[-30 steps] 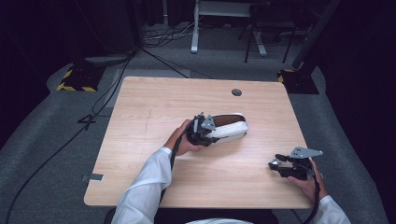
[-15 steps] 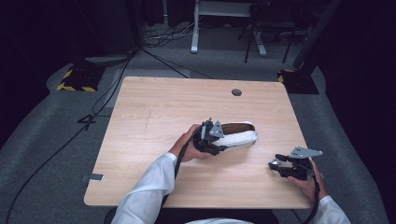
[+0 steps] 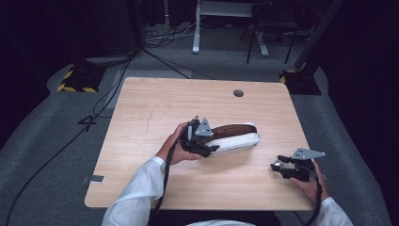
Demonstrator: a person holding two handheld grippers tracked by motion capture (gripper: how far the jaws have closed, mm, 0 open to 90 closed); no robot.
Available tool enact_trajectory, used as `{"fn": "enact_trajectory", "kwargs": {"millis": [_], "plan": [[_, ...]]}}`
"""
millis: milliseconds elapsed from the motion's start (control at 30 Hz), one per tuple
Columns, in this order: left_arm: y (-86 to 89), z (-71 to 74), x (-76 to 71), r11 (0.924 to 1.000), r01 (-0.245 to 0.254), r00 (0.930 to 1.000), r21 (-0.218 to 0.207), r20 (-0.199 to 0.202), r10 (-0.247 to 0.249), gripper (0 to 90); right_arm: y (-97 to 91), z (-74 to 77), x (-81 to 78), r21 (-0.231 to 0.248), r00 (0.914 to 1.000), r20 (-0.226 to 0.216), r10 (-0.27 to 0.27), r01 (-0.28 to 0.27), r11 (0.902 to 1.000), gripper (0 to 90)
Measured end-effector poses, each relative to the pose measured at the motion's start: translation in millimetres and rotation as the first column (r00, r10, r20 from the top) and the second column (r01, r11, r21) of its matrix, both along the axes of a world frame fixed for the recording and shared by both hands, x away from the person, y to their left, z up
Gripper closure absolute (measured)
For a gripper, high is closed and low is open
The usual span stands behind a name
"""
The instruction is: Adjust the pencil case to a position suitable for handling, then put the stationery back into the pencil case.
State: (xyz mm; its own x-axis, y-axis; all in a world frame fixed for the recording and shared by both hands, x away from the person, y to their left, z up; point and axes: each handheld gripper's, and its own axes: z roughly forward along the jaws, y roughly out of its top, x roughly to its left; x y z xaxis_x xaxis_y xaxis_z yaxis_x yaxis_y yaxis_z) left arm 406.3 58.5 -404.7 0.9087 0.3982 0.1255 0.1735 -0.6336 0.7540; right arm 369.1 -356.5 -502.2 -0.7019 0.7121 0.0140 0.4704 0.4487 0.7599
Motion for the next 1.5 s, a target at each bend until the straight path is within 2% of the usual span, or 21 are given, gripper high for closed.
{"fn": "enact_trajectory", "kwargs": {"millis": [233,300,333,433,533,700,733,767,900,933,1000,1100,1233,1367,1400,1433,1467,1500], "plan": [[23.6,-1.6,-11.3,0.9986,-0.052,0.9985,0.01,0.019,0.052,24.5,0.1,0.1,-0.1,-0.001,1.0,0.0,-0.003,0.003,1.0,47.2],[31.5,-4.5,-14.9,0.9972,-0.074,0.997,0.008,0.02,0.074,22.9,0.1,0.1,-0.1,0.0,1.0,-0.001,-0.006,0.006,1.0,47.2],[39.4,-7.9,-18.3,0.9948,-0.1,0.9949,0.018,0.011,0.1,21.7,0.2,0.1,-0.1,-0.003,1.0,0.0,-0.005,0.005,1.0,47.3],[48.3,-12.7,-21.1,0.9933,-0.115,0.9933,0.016,0.01,0.115,20.6,0.1,0.1,0.0,-0.002,1.0,0.0,-0.004,0.004,1.0,47.3],[58.9,-19.6,-25.4,0.9903,-0.134,0.9909,0.035,0.01,0.134,18.2,0.0,0.2,0.1,-0.001,1.0,-0.001,-0.005,0.005,1.0,47.4],[74.8,-38.2,-33.2,0.9792,-0.185,0.9827,0.083,0.005,0.185,17.1,-0.6,0.3,0.5,0.002,1.0,-0.005,-0.006,0.006,1.0,47.4],[79.9,-47.6,-36.3,0.9732,-0.202,0.9792,0.109,0.008,0.203,17.1,-1.0,0.4,0.8,0.004,1.0,-0.005,-0.007,0.008,1.0,47.4],[79.9,-47.6,-36.3,0.9732,-0.202,0.9792,0.109,0.008,0.203,17.1,-1.0,0.4,0.8,0.004,1.0,-0.005,-0.007,0.008,1.0,47.4],[92.8,-68.2,-40.6,0.9592,-0.245,0.9683,0.14,-0.013,0.25,17.1,-1.3,0.6,0.8,0.005,0.9999,-0.009,-0.009,0.009,0.9999,47.5],[100.1,-75.8,-42.4,0.955,-0.263,0.9625,0.137,-0.029,0.27,17.1,-1.3,0.7,0.8,0.004,0.9999,-0.009,-0.011,0.011,0.9999,47.5],[104.0,-79.0,-42.8,0.9545,-0.267,0.9606,0.132,-0.042,0.275,17.1,-1.6,0.8,1.0,0.005,0.9999,-0.011,-0.012,0.012,0.9999,47.6],[113.7,-86.6,-45.0,0.947,-0.292,0.9511,0.134,-0.063,0.302,17.1,-1.9,1.0,1.3,0.006,0.9998,-0.013,-0.016,0.016,0.9999,47.5],[123.6,-92.9,-50.3,0.9411,-0.321,0.9402,0.107,-0.084,0.33,16.7,-2.4,1.6,1.0,0.006,0.9998,-0.012,-0.016,0.016,0.9998,47.6],[131.9,-98.2,-54.2,0.9314,-0.361,0.9222,0.05,-0.13,0.364,16.7,-3.9,3.1,1.0,0.018,0.9999,-0.007,-0.015,0.015,0.9997,47.6],[133.4,-99.6,-54.8,0.9273,-0.373,0.9127,0.034,-0.167,0.373,16.7,-4.4,3.9,1.0,0.024,0.9998,-0.004,-0.019,0.019,0.9995,47.6],[135.0,-99.4,-55.1,0.9247,-0.379,0.911,0.039,-0.161,0.38,16.3,-5.3,5.0,1.2,0.023,0.9998,0.0,-0.022,0.022,0.9995,47.6],[134.8,-99.7,-56.5,0.921,-0.388,0.9056,0.032,-0.172,0.388,15.8,-6.3,6.4,1.4,0.03,0.9997,0.006,-0.025,0.024,0.9992,47.6],[135.3,-99.6,-56.8,0.9214,-0.387,0.906,0.035,-0.171,0.387,15.8,-7.7,8.4,1.6,0.042,0.9995,0.01,-0.03,0.03,0.9987,47.6]]}}
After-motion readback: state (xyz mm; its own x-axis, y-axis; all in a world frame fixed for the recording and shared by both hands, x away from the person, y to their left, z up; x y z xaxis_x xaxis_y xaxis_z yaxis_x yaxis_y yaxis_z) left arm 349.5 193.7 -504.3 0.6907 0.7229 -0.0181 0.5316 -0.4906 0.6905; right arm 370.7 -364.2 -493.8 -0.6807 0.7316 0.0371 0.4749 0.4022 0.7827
